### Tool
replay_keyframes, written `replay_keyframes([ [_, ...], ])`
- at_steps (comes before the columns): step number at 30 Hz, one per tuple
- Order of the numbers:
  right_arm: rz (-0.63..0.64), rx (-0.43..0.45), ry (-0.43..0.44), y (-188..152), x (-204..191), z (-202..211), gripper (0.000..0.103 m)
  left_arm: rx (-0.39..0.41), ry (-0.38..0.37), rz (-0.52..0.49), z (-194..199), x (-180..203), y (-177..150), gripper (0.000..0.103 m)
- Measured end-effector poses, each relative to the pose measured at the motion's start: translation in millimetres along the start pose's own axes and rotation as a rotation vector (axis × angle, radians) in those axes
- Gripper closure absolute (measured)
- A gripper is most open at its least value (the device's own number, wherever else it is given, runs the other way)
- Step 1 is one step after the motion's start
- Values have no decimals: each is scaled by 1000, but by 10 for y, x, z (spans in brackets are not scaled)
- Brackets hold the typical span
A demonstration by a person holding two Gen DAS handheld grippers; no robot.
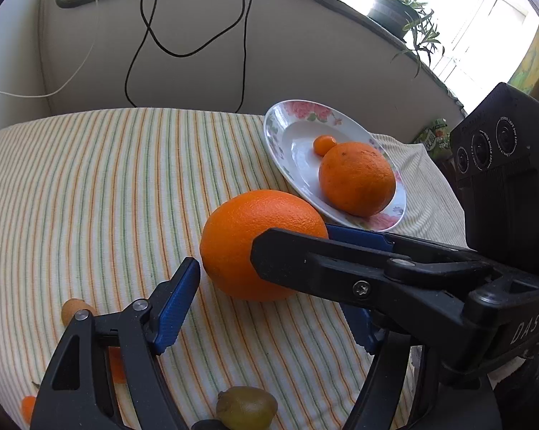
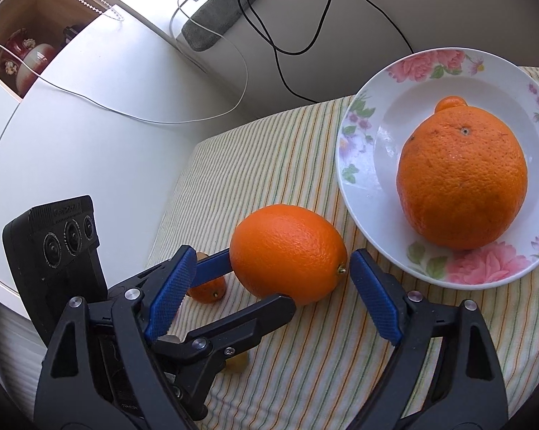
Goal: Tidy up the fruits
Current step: 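Move the right gripper to the medium orange and close around it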
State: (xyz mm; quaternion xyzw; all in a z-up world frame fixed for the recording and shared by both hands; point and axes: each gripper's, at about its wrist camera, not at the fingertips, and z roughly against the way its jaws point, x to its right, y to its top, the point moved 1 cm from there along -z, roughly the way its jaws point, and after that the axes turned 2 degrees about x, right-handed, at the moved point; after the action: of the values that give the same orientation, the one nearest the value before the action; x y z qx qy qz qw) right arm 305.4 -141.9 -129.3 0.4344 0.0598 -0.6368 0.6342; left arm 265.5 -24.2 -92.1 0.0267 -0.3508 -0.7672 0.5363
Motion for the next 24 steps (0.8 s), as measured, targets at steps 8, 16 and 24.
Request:
replay_keyframes([
  [8, 13, 1, -36, 39, 15, -47, 20, 3, -3, 2, -39, 6, 11, 28],
  [16, 33, 1, -71, 40, 19, -48, 30, 24, 13, -24, -30, 49, -4, 31],
  [24, 37, -12, -44, -6, 42, -23, 31, 56, 51, -41, 84, 50, -57, 31],
])
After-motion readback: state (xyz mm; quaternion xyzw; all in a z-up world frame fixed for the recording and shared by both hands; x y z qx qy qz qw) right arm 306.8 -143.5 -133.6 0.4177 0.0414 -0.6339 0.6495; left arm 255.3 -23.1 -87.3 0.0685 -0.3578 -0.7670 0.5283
